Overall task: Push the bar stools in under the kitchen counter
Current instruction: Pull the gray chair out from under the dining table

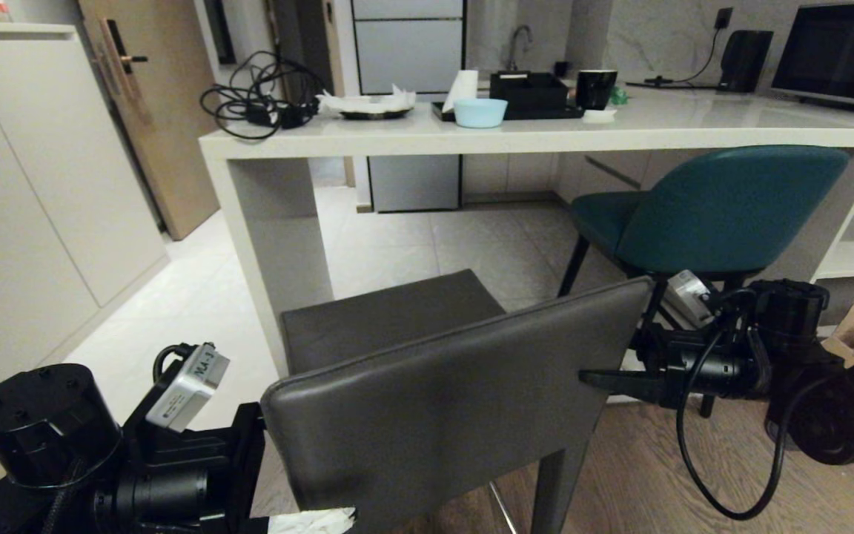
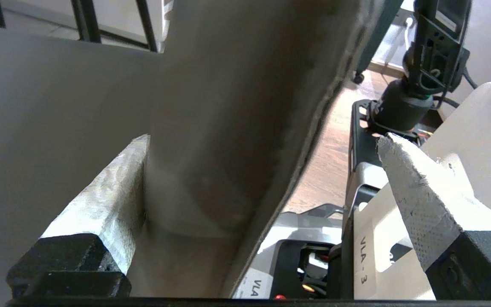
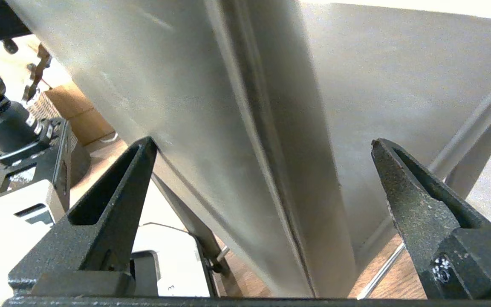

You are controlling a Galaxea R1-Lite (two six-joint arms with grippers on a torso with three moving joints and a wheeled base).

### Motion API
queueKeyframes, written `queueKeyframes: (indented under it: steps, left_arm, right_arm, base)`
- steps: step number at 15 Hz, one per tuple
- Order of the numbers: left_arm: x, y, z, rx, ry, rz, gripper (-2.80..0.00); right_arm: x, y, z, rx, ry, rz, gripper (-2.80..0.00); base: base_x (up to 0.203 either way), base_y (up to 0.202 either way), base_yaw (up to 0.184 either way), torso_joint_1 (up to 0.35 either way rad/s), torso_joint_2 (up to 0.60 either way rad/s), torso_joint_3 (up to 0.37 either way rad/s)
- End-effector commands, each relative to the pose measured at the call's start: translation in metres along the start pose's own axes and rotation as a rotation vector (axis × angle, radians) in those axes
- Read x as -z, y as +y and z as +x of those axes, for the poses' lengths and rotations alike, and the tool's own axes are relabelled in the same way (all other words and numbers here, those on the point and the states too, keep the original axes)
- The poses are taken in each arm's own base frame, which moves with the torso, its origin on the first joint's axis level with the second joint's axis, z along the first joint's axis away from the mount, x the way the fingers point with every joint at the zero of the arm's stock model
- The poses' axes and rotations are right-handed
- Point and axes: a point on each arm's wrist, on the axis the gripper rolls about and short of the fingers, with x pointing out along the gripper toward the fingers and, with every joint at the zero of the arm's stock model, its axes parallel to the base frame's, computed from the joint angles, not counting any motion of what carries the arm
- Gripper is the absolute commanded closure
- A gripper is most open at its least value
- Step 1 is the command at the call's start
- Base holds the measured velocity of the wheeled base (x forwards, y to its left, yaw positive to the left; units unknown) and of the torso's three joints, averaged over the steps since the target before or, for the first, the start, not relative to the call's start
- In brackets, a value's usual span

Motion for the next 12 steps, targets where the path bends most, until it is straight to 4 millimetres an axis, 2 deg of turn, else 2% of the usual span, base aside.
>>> queueKeyframes:
  steps: [1, 4, 12]
  left_arm:
    - [0.0, -0.004, 0.005, 0.032, 0.002, 0.006, -2.8]
    - [0.0, -0.009, 0.013, 0.073, 0.007, 0.01, -2.8]
    - [0.002, -0.014, 0.017, 0.097, 0.015, 0.006, -2.8]
  right_arm:
    - [0.002, -0.004, 0.002, 0.001, 0.0, -0.001, -2.8]
    - [0.002, -0.008, 0.004, 0.024, -0.001, -0.007, -2.8]
    - [-0.003, -0.021, 0.009, 0.078, -0.013, -0.018, -2.8]
  base:
    - [0.0, 0.0, 0.0, 0.0, 0.0, 0.0]
    - [0.0, 0.0, 0.0, 0.0, 0.0, 0.0]
    - [0.0, 0.0, 0.0, 0.0, 0.0, 0.0]
